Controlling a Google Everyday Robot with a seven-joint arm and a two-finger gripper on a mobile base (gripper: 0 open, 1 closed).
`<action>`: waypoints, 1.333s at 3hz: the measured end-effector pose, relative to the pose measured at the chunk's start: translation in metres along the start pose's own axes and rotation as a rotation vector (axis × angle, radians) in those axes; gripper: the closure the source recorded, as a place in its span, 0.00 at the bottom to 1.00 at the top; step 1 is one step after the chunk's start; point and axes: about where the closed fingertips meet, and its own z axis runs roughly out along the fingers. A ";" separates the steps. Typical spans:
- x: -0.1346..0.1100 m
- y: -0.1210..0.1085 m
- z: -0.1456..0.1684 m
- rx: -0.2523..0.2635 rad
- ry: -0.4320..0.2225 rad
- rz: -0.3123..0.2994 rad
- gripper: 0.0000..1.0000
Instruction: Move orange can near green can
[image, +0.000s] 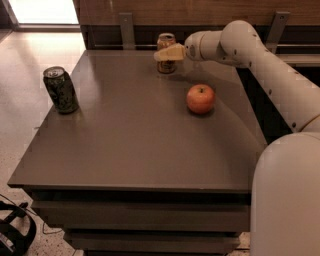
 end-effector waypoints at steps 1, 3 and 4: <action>-0.002 0.001 0.009 -0.001 -0.036 0.020 0.00; -0.003 0.007 0.018 -0.016 -0.066 0.035 0.41; -0.002 0.010 0.020 -0.021 -0.065 0.035 0.65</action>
Offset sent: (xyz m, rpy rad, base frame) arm 0.0097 0.0151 0.0004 0.1119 -0.0458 0.0029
